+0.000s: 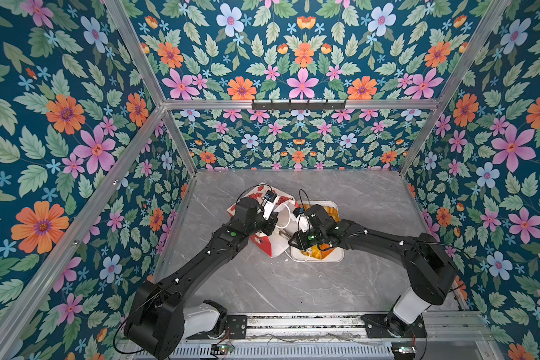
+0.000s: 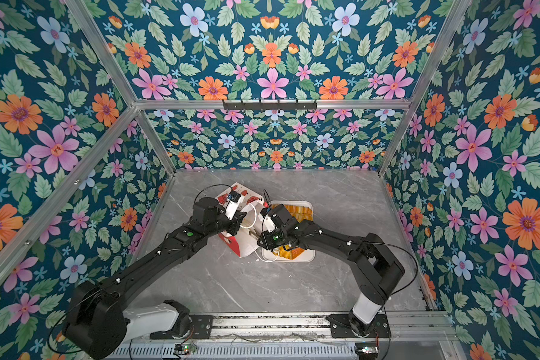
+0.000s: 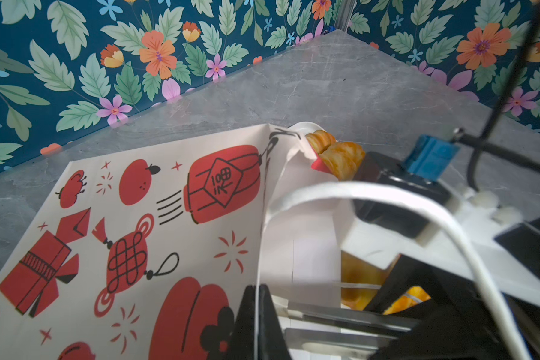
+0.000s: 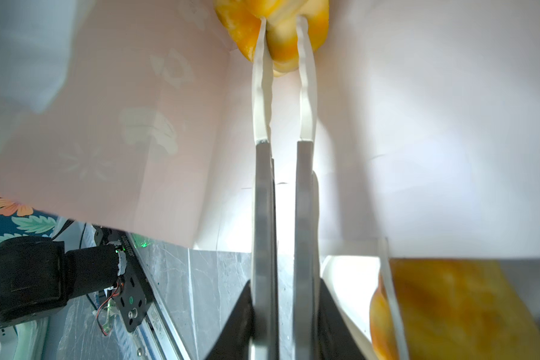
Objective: Take the fake bread out of the paper bag
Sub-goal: 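Pull the yellow piece out of the bag and over the tray, then lower the yellow piece onto the tray and open the tongs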
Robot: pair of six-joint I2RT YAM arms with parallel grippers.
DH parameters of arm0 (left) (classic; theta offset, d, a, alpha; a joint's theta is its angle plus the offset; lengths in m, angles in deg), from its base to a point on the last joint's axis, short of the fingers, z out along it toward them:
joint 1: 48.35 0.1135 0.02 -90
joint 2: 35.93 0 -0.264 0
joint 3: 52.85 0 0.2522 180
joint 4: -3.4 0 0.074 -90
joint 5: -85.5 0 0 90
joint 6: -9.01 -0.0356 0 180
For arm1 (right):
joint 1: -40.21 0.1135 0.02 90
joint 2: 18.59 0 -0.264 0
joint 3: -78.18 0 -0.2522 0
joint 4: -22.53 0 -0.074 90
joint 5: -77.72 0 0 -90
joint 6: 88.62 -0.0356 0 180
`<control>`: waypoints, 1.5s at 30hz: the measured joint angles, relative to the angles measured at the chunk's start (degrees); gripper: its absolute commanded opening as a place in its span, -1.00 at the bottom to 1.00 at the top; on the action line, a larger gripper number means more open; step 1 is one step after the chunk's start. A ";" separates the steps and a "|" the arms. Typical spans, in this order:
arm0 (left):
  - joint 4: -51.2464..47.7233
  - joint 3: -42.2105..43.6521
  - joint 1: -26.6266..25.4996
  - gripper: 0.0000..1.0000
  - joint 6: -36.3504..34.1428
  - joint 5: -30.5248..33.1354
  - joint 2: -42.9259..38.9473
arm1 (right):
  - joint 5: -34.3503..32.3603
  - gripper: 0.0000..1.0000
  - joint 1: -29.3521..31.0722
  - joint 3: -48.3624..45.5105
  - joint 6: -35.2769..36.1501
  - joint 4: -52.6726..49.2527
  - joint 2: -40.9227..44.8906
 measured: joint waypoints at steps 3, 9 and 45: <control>0.00 0.00 0.00 -1.00 -0.07 0.09 0.04 | -0.17 -0.79 -0.02 -1.05 -0.59 -0.48 2.54; 0.13 0.00 -0.02 -1.00 -0.09 0.17 0.09 | -0.11 -0.79 -0.83 -5.22 -2.25 -1.05 8.20; 12.50 11.63 0.00 -1.00 1.92 10.95 -7.52 | 7.23 -0.70 -25.73 -12.90 -13.92 -30.14 42.36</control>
